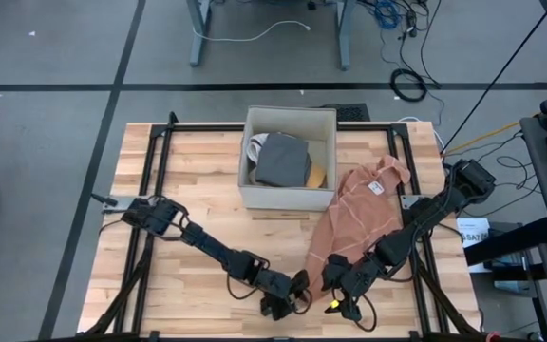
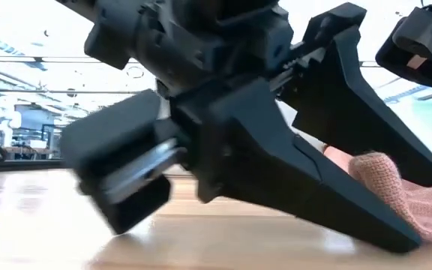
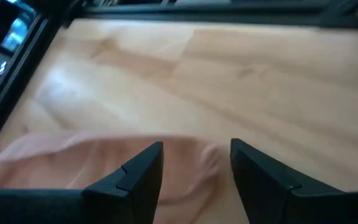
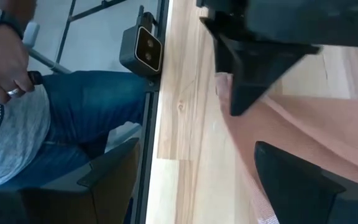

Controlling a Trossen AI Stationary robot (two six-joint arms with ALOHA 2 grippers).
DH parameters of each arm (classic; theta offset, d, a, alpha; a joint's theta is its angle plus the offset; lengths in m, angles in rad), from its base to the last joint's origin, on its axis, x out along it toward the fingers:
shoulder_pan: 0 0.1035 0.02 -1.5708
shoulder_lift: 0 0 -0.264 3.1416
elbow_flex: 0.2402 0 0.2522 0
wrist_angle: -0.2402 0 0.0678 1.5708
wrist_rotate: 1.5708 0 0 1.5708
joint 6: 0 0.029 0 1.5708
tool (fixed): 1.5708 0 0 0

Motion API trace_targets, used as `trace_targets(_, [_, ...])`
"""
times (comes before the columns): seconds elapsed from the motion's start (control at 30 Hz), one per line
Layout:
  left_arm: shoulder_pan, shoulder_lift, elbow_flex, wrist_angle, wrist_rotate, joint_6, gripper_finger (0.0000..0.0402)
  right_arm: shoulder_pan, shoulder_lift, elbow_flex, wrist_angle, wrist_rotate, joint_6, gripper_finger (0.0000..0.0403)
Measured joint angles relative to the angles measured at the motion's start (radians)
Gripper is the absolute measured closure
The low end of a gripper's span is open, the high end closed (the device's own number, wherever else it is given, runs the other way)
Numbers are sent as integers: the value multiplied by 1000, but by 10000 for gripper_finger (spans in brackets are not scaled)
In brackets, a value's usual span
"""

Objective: Fold towel
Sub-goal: Fold the brown towel with white checkered lines

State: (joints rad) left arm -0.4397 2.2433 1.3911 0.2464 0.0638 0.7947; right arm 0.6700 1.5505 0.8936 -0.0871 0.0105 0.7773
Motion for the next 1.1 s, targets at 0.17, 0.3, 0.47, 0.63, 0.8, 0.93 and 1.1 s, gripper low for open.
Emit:
trace_targets(0.17, [18, -1, 2, -6, -54, -1, 217, 8, 0, 0, -3, 19, -4, 101])
trace_targets(0.3, [23, -3, 3, -36, -74, -2, 244, 20, 0, 0, -23, 18, 13, 101])
trace_targets(0.47, [12, -3, 8, -50, -79, -1, 310, 38, 0, 0, -141, 15, 65, 101])
trace_targets(0.63, [-8, -2, 32, -107, -86, -2, 389, 59, 1, 0, -220, 15, 110, 101])
trace_targets(0.8, [-12, -2, 81, -226, -163, -26, 398, 76, 11, 0, -224, 20, 94, 101])
trace_targets(0.93, [-26, -18, 97, -271, -212, -26, 399, 79, 46, 0, -297, 101, 76, 101])
trace_targets(1.1, [-47, -59, 99, -308, -257, -30, 400, 78, 89, 0, -296, 156, 45, 101])
